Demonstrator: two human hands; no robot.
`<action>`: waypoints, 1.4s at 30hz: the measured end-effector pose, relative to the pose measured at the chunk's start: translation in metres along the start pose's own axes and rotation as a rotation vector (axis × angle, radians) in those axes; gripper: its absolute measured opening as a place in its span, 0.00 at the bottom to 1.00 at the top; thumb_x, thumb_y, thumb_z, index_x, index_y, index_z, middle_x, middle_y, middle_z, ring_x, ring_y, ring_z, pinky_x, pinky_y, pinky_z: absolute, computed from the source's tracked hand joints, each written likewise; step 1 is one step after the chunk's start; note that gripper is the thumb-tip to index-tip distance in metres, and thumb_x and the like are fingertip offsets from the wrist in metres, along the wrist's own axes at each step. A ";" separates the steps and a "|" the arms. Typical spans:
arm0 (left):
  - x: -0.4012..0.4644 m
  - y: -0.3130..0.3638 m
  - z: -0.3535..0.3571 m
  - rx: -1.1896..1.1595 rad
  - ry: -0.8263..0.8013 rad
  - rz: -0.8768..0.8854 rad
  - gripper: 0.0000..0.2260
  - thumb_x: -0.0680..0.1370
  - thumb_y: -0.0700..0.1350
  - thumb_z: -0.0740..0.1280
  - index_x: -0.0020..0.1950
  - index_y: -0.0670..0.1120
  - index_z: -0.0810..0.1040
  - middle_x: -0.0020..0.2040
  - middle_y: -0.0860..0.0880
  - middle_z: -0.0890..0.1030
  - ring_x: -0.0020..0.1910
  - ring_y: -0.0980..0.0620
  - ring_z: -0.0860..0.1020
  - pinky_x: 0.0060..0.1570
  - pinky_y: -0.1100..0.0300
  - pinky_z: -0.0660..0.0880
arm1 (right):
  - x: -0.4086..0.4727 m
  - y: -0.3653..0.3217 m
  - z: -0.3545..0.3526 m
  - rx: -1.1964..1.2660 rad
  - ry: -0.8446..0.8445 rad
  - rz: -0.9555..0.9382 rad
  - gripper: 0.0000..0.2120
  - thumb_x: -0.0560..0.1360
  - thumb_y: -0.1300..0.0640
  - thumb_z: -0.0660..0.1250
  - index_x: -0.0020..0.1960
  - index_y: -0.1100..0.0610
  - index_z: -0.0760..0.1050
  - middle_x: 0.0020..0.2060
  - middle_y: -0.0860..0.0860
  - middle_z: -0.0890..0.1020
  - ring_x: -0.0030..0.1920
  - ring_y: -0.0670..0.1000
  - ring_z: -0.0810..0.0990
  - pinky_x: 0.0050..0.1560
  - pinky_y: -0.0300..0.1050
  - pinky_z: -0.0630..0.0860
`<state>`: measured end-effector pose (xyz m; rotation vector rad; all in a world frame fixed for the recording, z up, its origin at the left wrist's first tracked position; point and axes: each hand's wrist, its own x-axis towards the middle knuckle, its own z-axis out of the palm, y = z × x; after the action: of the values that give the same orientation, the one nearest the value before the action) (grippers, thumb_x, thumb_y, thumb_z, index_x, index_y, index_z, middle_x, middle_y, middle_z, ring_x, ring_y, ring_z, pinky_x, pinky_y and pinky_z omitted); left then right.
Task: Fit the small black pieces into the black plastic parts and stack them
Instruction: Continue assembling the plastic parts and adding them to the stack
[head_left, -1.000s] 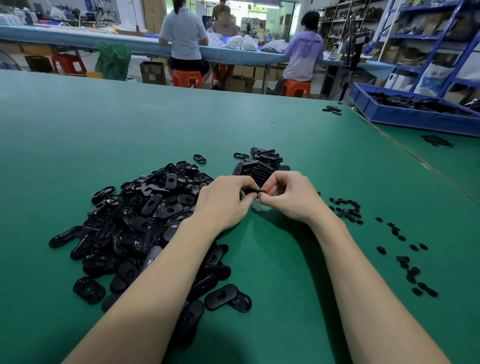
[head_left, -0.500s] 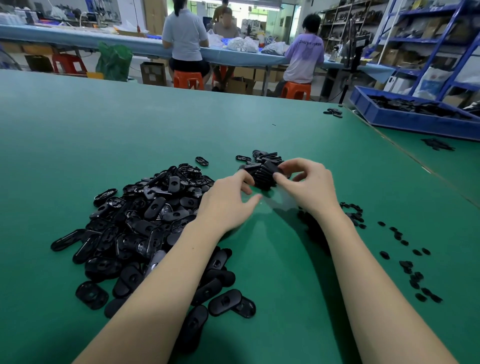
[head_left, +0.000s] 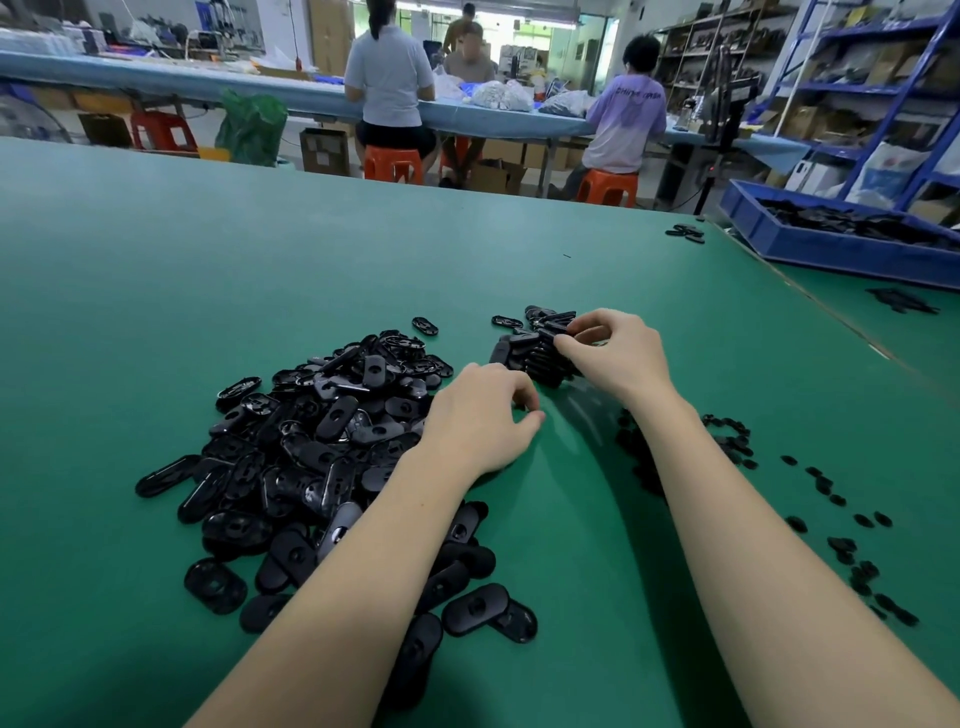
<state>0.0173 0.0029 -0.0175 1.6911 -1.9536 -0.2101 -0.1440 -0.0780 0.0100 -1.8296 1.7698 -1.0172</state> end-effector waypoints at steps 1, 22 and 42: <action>0.001 0.000 0.000 0.004 0.000 0.002 0.05 0.78 0.57 0.67 0.50 0.59 0.79 0.49 0.58 0.77 0.50 0.55 0.69 0.46 0.58 0.66 | -0.005 0.002 0.000 0.020 0.019 -0.017 0.06 0.71 0.46 0.73 0.47 0.46 0.82 0.40 0.40 0.84 0.43 0.40 0.81 0.47 0.41 0.77; 0.011 -0.030 -0.076 0.154 -0.174 -0.100 0.14 0.77 0.39 0.61 0.53 0.54 0.83 0.56 0.52 0.83 0.56 0.48 0.79 0.62 0.51 0.75 | -0.053 -0.003 -0.002 0.039 -0.232 -0.201 0.03 0.75 0.54 0.70 0.45 0.47 0.83 0.38 0.43 0.84 0.38 0.40 0.80 0.40 0.28 0.73; 0.006 -0.028 -0.067 0.063 -0.203 -0.091 0.08 0.74 0.44 0.70 0.44 0.57 0.84 0.39 0.59 0.82 0.44 0.56 0.80 0.54 0.58 0.77 | -0.061 -0.020 0.006 -0.077 -0.388 -0.254 0.03 0.75 0.53 0.71 0.44 0.47 0.83 0.38 0.42 0.83 0.41 0.40 0.81 0.45 0.38 0.77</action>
<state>0.0744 0.0068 0.0275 1.8642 -2.0483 -0.3699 -0.1219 -0.0179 0.0068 -2.1666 1.3887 -0.6246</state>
